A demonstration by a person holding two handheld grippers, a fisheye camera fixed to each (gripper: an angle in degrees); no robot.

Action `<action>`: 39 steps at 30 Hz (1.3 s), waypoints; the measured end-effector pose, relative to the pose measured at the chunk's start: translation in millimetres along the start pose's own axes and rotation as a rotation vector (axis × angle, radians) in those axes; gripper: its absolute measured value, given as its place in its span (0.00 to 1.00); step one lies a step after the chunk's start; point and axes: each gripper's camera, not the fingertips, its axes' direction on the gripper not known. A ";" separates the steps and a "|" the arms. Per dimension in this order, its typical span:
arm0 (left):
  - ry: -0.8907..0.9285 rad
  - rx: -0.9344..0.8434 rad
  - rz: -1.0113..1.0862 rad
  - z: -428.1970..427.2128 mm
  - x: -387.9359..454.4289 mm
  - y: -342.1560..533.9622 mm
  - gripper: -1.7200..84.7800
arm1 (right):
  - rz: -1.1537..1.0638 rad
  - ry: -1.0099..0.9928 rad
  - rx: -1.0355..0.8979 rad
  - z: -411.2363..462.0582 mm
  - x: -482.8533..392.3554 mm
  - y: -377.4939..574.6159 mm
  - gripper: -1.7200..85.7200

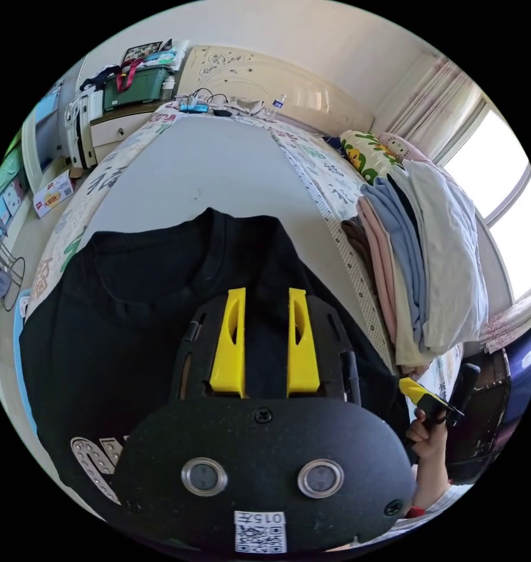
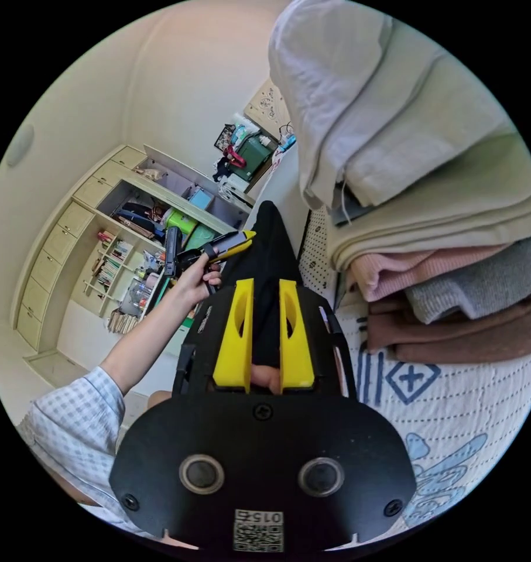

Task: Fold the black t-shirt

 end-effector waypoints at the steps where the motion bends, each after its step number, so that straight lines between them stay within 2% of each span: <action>1: 0.008 -0.002 0.022 -0.7 -2.4 2.9 0.14 | -0.001 0.005 -0.013 4.8 1.9 5.0 0.09; 5: 0.053 -0.030 0.009 6.3 -9.6 -0.2 0.07 | -0.005 0.016 -0.043 11.8 5.1 15.3 0.03; 11: 0.154 0.042 -0.039 18.3 -6.2 -20.2 0.03 | -0.009 0.065 0.015 -7.2 6.3 20.6 0.01; 19: 0.083 0.004 0.036 48.3 15.0 -37.2 0.05 | 0.081 0.093 0.045 -37.5 24.6 6.7 0.01; 25: 0.023 0.050 0.114 18.0 -4.7 -11.5 0.09 | 0.114 0.133 0.059 -61.2 20.2 -15.7 0.01; 30: 0.309 -0.054 0.305 -10.8 1.2 45.7 0.09 | 0.151 0.125 0.070 -83.0 15.3 -43.0 0.01; 35: 0.408 -0.170 0.470 -0.5 37.1 109.5 0.09 | 0.002 0.230 0.113 -105.5 -47.3 -86.2 0.01; 39: 0.300 -0.251 0.547 17.5 48.5 130.9 0.08 | -0.188 0.320 0.092 -99.2 -110.1 -120.2 0.01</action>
